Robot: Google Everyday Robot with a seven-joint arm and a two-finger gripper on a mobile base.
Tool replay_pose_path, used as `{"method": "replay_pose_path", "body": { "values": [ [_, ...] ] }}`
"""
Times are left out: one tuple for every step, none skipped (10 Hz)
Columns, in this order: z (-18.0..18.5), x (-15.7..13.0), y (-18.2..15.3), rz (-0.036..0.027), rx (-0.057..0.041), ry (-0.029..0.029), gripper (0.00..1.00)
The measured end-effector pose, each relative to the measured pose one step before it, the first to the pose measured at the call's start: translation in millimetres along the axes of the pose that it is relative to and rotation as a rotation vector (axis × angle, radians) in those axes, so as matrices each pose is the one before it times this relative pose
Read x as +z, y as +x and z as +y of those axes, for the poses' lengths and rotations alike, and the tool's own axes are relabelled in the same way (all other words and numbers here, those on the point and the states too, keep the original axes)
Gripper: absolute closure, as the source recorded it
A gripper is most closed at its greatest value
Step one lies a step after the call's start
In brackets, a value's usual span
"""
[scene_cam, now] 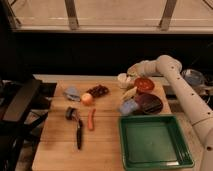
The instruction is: Place fork in paper cup
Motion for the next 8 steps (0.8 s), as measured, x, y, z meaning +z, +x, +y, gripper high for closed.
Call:
{"method": "replay_pose_path", "body": {
  "values": [
    [0.21, -0.72, 2.96, 0.01001, 0.00976, -0.00064, 0.48],
    [-0.46, -1.17, 1.57, 0.006, 0.00575, 0.00106, 0.4],
    [-0.57, -1.61, 1.16, 0.00625, 0.00822, 0.00262, 0.3],
    [-2.16, -3.49, 0.0, 0.01279, 0.00617, 0.00403, 0.21],
    [0.05, -0.32, 0.83, 0.00251, 0.00042, 0.00022, 0.2],
    [-0.38, -0.08, -0.61, -0.00047, -0.00054, 0.00057, 0.2],
    [0.34, 0.42, 0.06, 0.00037, -0.00036, -0.00079, 0.2],
    [-0.14, 0.04, -0.3, -0.00026, -0.00021, 0.00016, 0.2]
  ]
}}
